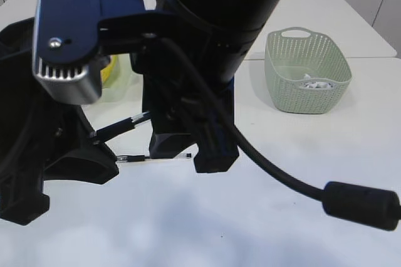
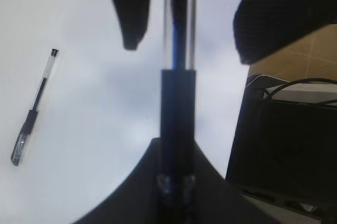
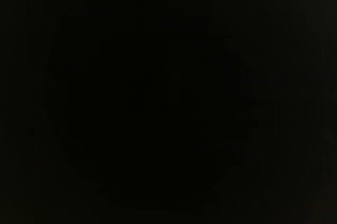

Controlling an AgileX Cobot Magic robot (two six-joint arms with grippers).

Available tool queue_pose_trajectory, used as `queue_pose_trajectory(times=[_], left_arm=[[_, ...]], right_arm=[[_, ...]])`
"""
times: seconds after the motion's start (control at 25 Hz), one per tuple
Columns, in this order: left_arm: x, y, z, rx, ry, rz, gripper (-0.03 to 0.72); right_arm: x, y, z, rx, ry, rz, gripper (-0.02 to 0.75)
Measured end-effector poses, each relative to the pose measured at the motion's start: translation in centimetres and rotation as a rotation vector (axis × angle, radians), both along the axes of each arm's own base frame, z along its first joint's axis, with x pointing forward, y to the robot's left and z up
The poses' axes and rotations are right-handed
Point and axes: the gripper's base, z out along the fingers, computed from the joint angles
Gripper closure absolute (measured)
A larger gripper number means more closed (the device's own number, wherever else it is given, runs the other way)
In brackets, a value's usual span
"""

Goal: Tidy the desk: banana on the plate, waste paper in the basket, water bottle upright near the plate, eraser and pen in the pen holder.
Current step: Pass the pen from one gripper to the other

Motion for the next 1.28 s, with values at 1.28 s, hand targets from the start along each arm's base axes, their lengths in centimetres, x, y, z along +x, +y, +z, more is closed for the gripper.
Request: queue_pose_trajectory(times=[1.28], left_arm=[[-0.14,0.18,-0.14,0.025,0.013,-0.009,0.65]], right_arm=[[0.2,-0.2,0.39,-0.014,-0.046,0.019,0.553]])
